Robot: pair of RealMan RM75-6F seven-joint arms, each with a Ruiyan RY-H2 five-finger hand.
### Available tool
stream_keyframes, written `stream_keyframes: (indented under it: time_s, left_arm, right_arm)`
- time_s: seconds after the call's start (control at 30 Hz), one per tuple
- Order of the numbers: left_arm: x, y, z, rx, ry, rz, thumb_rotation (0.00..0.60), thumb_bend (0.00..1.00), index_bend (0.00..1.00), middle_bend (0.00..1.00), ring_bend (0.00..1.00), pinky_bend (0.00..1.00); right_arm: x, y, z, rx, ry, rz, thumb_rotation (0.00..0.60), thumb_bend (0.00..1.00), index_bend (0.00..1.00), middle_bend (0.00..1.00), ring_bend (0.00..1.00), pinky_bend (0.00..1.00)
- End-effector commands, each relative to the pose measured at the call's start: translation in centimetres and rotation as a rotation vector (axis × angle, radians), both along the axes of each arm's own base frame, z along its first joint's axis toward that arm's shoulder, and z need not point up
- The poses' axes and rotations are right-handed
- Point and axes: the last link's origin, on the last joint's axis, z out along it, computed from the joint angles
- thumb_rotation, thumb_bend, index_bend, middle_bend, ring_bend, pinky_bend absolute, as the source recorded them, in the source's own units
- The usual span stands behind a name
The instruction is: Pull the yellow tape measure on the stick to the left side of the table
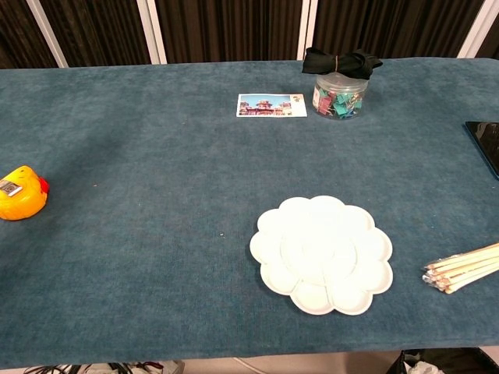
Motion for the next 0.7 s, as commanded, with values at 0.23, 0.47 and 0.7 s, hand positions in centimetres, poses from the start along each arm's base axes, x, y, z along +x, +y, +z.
stream_keyframes:
  time_s: [0.23,0.47,0.7]
  left_arm:
    - [-4.8,-5.9,0.7,0.012,-0.098,0.194,0.600,0.16,0.08,0.00,0.00,0.00]
    - [-4.7,-8.2,1.9,0.042,-0.116,0.150,0.600,0.17,0.12,0.00,0.00,0.00]
    - [-5.4,-8.9,3.4,0.142,-0.095,0.198,0.600,0.17,0.12,0.00,0.00,0.00]
  right_arm:
    - [0.0,0.0,0.0,0.002,0.003,0.004,0.600,0.05,0.00,0.00,0.09,0.16]
    - [0.1,-0.1,0.0,-0.001,0.002,0.009,0.600,0.05,0.00,0.00,0.09,0.16]
    - [0.3,-0.2,-0.2,0.000,0.002,0.011,0.600,0.05,0.00,0.00,0.09,0.16]
